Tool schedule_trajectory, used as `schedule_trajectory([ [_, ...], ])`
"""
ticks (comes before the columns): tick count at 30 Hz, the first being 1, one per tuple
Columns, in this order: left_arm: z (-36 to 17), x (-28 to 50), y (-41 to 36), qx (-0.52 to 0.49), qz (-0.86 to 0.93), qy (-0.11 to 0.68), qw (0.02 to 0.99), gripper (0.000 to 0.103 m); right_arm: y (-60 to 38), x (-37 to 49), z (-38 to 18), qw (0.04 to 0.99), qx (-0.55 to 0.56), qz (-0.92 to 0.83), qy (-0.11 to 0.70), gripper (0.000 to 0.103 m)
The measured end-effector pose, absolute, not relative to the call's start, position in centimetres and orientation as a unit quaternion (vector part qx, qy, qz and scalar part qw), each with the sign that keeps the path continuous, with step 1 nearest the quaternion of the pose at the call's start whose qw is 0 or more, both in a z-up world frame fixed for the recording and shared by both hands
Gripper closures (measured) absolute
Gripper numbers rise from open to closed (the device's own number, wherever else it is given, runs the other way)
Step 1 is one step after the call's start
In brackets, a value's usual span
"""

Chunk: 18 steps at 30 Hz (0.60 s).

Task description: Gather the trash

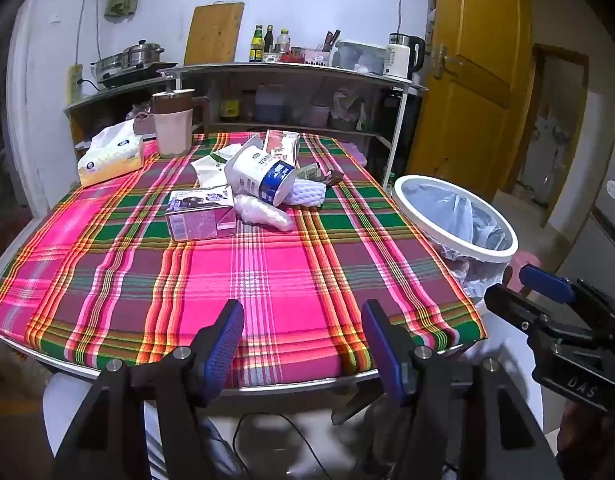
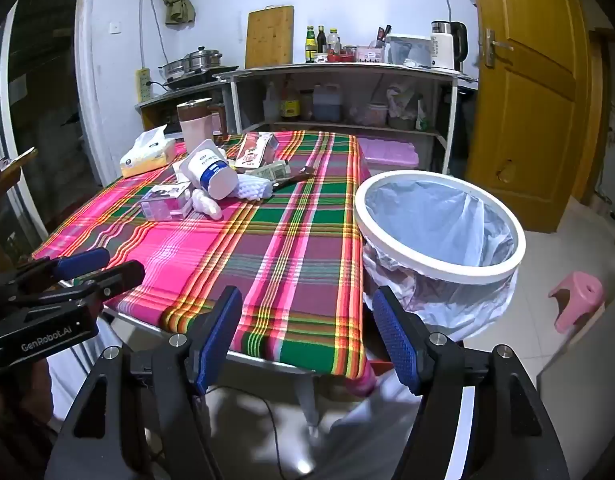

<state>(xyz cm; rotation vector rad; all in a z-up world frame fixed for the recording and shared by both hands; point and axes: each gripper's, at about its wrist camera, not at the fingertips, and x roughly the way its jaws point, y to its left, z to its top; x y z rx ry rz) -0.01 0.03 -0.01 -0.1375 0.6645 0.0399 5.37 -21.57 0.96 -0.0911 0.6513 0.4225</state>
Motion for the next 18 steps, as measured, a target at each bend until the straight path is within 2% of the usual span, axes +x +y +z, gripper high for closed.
schedule_trajectory([
  [18, 0.00, -0.01, -0.02, -0.063, 0.021, 0.327, 0.943, 0.042, -21.69, 5.30, 1.01, 0.924, -0.039, 0.208, 0.318, 0.035],
])
